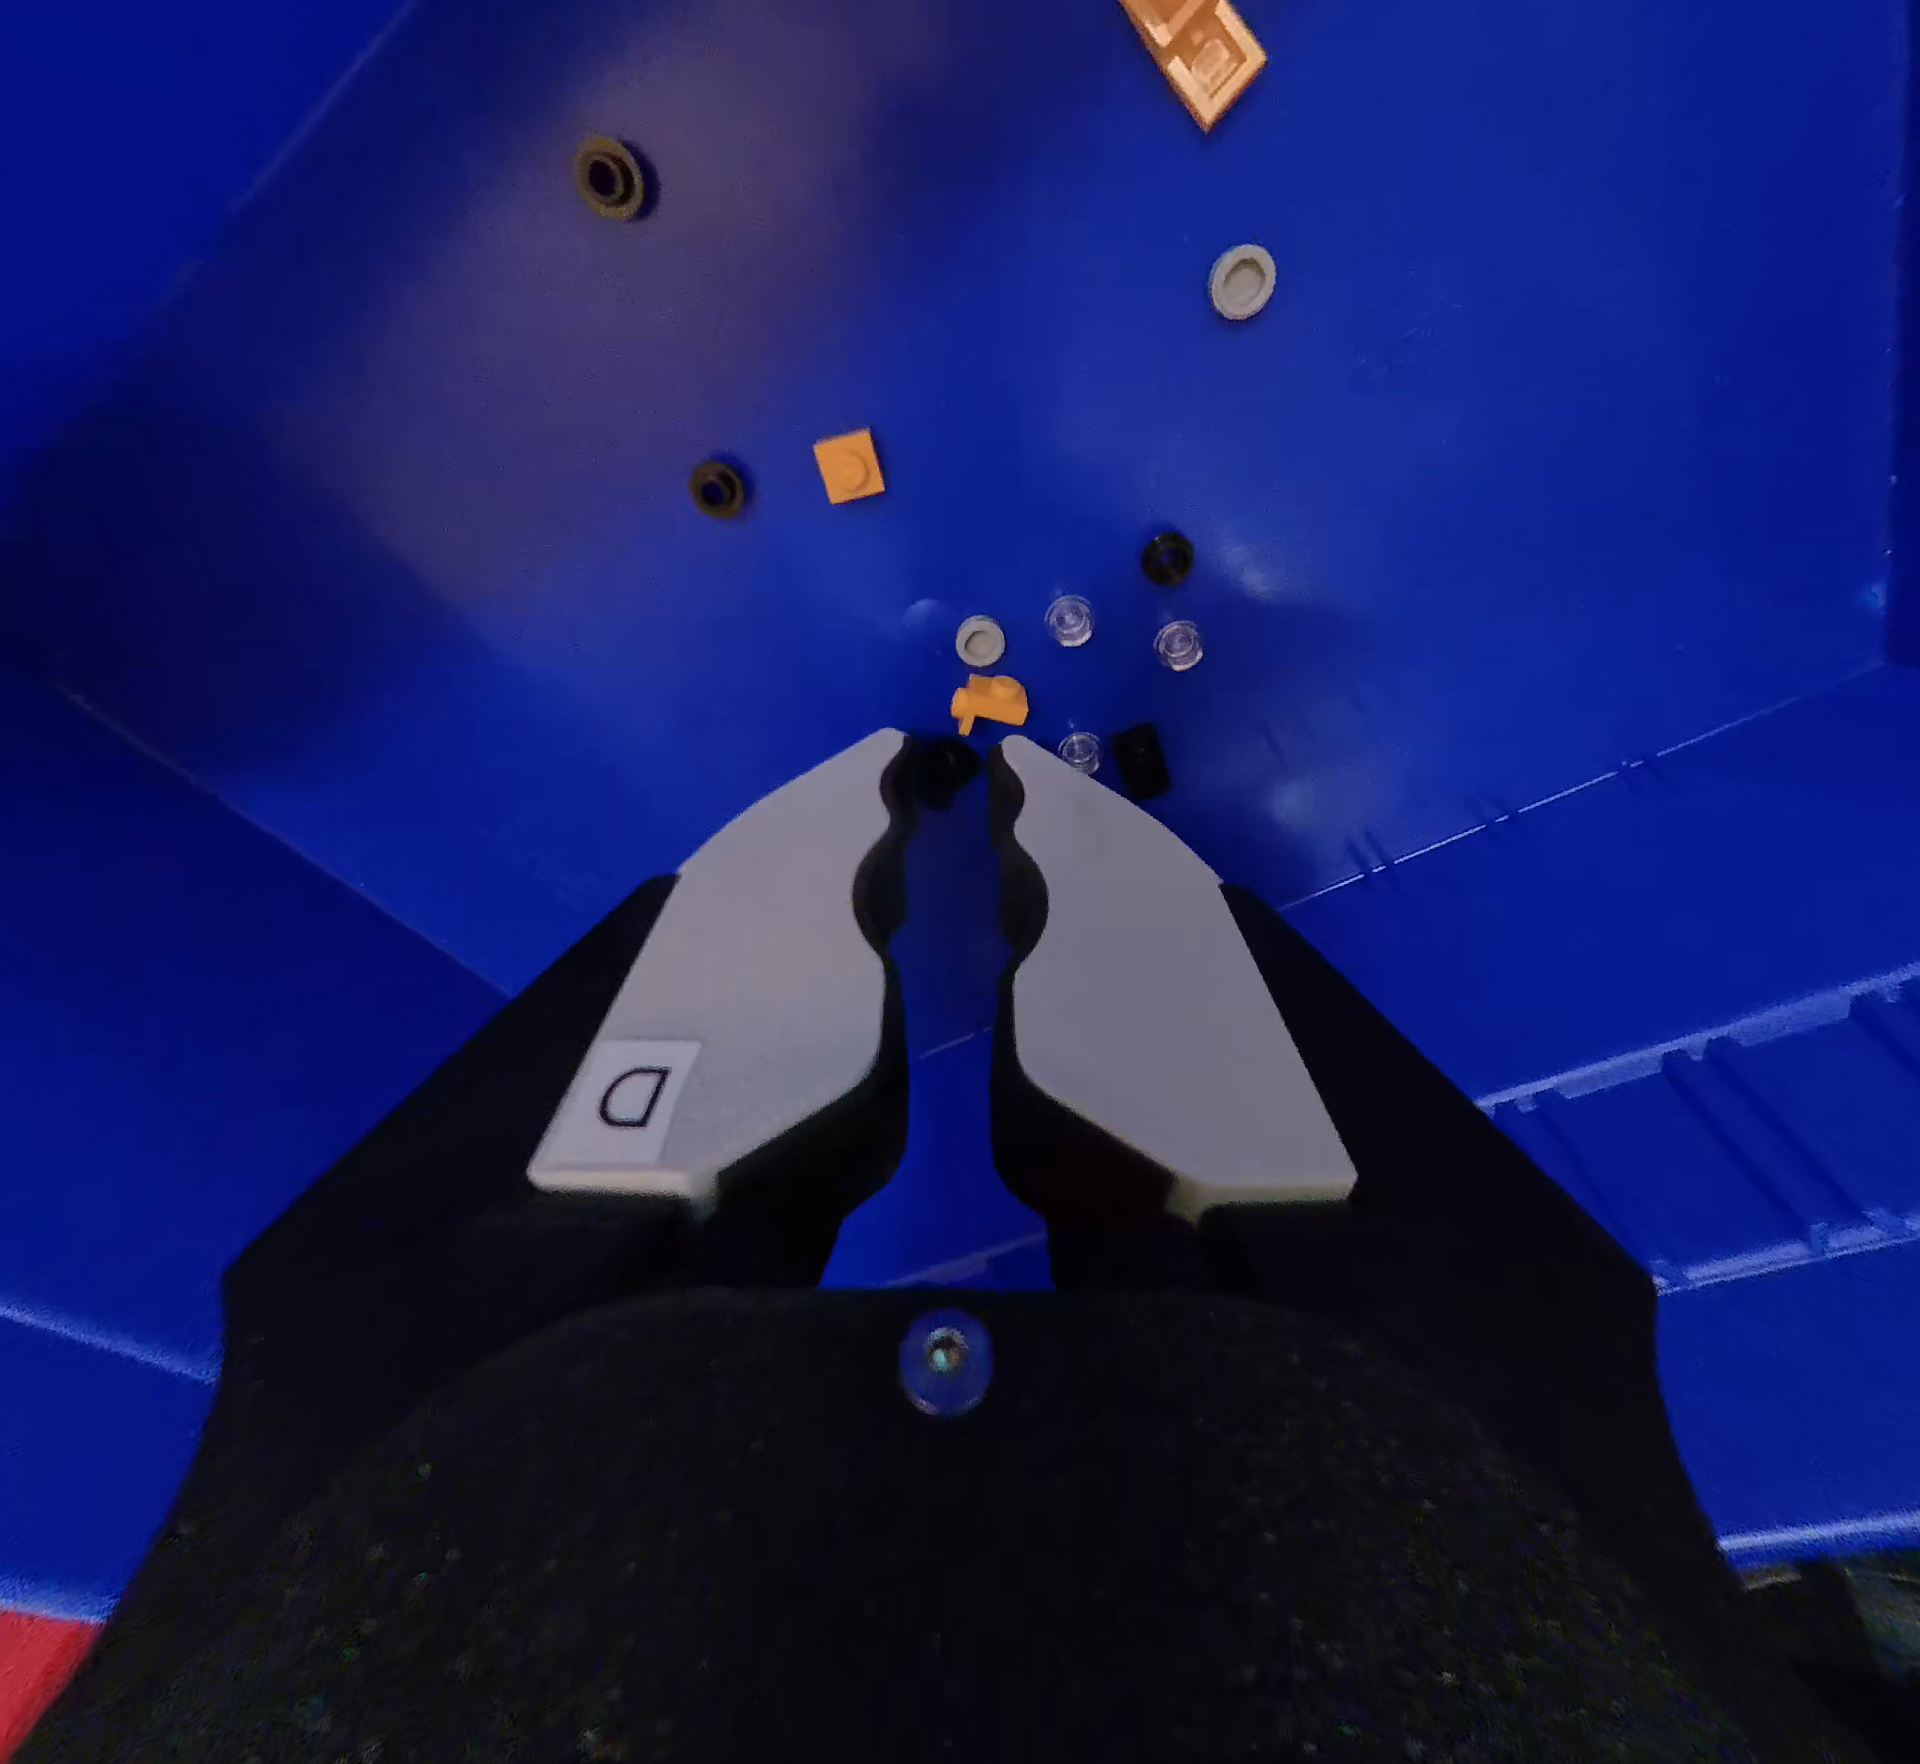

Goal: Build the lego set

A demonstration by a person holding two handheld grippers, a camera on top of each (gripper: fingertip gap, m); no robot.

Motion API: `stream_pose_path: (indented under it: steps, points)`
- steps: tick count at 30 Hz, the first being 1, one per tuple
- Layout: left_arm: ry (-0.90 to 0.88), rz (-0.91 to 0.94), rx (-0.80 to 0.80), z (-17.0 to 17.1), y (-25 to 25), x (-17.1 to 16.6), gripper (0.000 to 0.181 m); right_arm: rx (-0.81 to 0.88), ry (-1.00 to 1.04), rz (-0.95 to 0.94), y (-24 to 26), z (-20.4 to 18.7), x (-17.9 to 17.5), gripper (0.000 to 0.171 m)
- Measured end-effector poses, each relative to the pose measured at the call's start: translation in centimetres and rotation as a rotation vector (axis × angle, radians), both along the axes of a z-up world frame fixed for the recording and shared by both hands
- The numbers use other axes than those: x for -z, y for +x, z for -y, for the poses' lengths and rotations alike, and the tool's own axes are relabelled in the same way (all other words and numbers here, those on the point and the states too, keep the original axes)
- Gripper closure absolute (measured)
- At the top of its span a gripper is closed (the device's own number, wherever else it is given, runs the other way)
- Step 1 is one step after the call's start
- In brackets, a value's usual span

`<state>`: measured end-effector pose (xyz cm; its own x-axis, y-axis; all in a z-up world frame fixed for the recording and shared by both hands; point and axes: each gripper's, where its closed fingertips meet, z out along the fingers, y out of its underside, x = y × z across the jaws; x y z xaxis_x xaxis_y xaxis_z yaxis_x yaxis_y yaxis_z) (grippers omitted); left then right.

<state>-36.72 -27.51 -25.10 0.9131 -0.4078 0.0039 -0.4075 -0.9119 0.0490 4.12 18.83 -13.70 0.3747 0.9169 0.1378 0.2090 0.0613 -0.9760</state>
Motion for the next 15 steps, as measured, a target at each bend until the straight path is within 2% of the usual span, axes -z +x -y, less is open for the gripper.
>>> stream_pose_path:
  steps: [8, 12, 15]
  points:
    - [0.050, -0.019, -0.019, -0.4, 0.0, -0.5, 0.171, -0.003, 0.003, -0.001, 0.0, 0.1, -0.2, 0.165]
    - [0.202, -0.018, -0.011, -2.4, 0.9, -3.8, 0.171, -0.008, 0.005, -0.009, 0.0, 0.2, -0.4, 0.165]
    - [0.318, -0.006, 0.053, -4.5, 3.1, -6.6, 0.172, -0.014, -0.004, -0.006, -0.1, 0.2, -0.1, 0.165]
